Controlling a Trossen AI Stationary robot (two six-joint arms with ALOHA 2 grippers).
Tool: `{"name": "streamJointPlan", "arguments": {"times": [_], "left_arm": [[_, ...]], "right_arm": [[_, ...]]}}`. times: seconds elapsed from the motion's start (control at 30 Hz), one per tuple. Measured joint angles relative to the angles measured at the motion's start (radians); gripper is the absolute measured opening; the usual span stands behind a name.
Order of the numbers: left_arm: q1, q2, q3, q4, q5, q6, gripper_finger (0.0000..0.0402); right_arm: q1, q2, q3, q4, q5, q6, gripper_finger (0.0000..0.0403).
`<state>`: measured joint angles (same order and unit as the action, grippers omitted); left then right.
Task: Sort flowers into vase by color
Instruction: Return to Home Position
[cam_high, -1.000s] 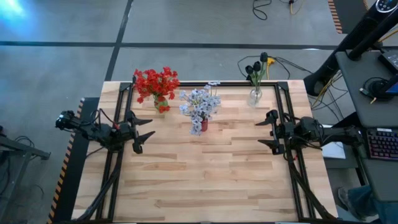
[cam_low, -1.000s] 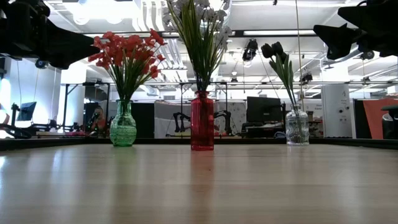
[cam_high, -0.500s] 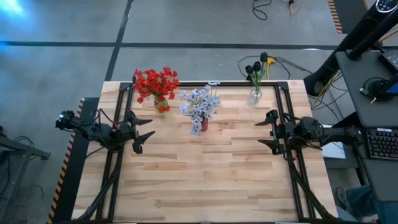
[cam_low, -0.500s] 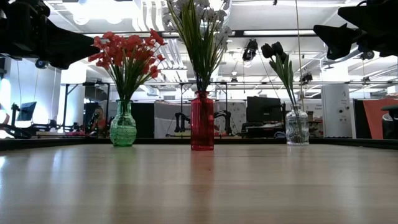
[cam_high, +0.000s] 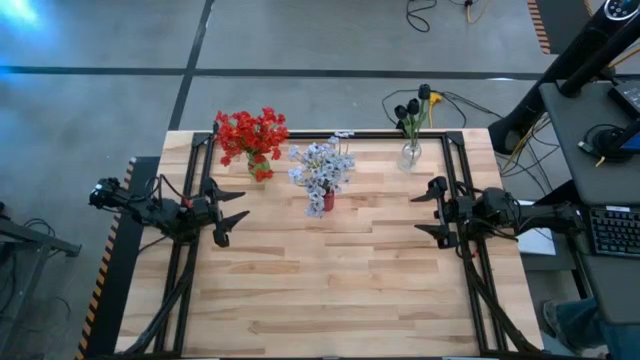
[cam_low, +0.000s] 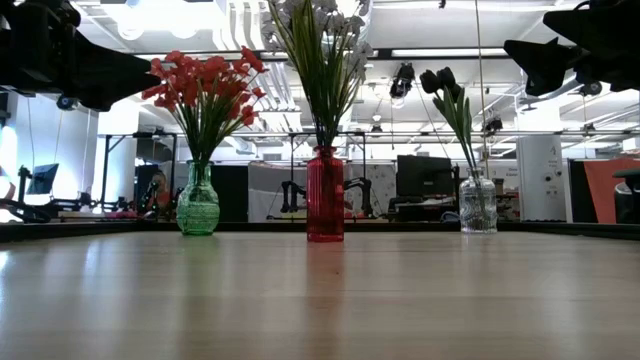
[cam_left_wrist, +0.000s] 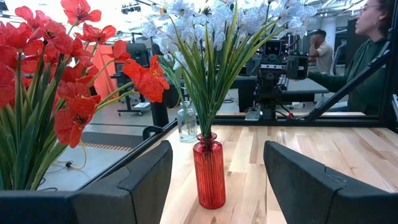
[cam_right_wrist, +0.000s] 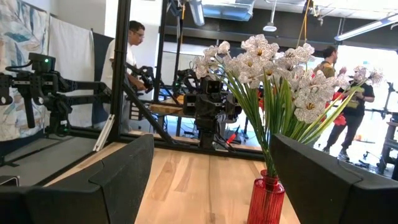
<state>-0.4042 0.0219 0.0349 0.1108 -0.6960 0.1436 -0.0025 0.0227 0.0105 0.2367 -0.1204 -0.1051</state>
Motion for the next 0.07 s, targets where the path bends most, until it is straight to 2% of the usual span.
{"name": "streamJointPlan", "arguments": {"times": [0.07], "left_arm": [[0.0,0.0,0.0,0.0,0.0,0.0,0.0236]], "right_arm": [[0.0,0.0,0.0,0.0,0.0,0.0,0.0315]]}}
